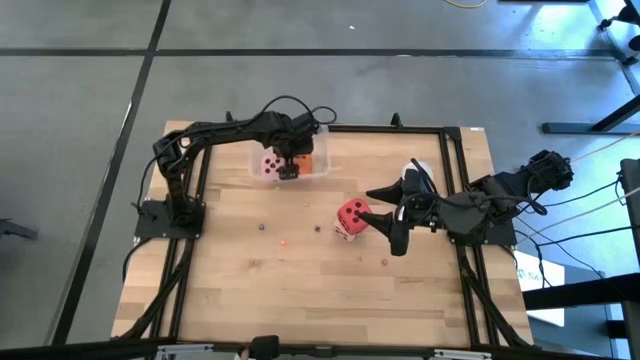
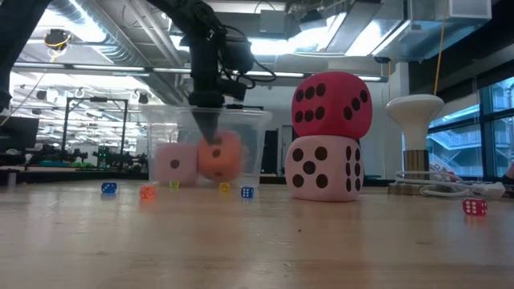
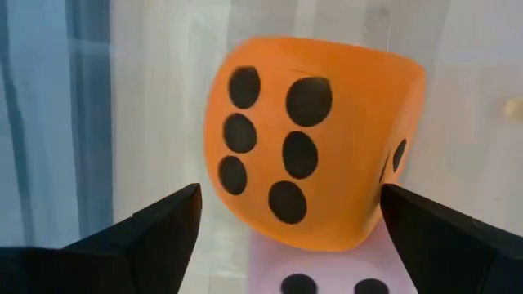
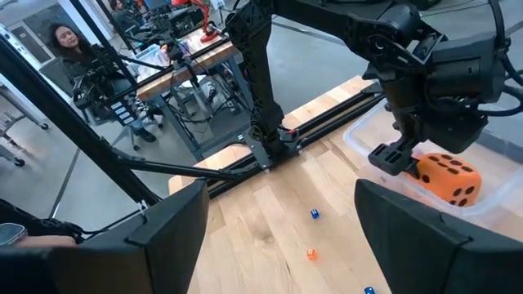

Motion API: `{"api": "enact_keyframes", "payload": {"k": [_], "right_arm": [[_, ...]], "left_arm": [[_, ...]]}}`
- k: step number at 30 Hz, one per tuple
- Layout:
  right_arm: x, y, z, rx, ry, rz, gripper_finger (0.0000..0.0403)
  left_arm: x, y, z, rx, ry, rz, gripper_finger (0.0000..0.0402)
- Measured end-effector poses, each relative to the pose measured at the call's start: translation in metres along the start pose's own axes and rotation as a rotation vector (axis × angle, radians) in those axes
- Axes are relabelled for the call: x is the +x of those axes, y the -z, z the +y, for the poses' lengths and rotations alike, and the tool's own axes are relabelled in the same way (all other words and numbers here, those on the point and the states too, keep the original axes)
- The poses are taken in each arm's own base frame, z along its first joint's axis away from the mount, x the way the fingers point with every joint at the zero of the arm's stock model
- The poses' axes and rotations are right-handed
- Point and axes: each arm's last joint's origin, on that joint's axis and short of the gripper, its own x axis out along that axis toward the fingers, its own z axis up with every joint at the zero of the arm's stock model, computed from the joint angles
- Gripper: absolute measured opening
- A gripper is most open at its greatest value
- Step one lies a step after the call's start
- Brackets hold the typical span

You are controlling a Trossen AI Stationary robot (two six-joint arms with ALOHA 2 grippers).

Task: Pick & Place Dice
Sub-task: Put the left small blue dice into the transparent bin

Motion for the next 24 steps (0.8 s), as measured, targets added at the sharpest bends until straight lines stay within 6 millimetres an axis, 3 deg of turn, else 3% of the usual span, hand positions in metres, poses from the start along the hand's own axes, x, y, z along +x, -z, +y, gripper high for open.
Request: {"api": "enact_keyframes", "payload": {"k": [14, 19, 24], "right_arm": [[0.000, 0.000, 0.000, 0.000, 0.000, 0.000, 0.0304], [0.000, 0.000, 0.000, -0.002, 0.009, -0.002, 0.0303], [-0.001, 0.002, -0.002, -0.009, 0.022, 0.016, 0.0304]], "left_arm": [[-0.055, -0.026, 0.019, -0.013, -0.082, -0.157, 0.0356], [-0.112, -0.030, 0.023, -0.060, -0.092, -0.262, 0.0328], [-0.176, -0.013, 0.006, -0.117, 0.163, -0.435, 0.0262]]}}
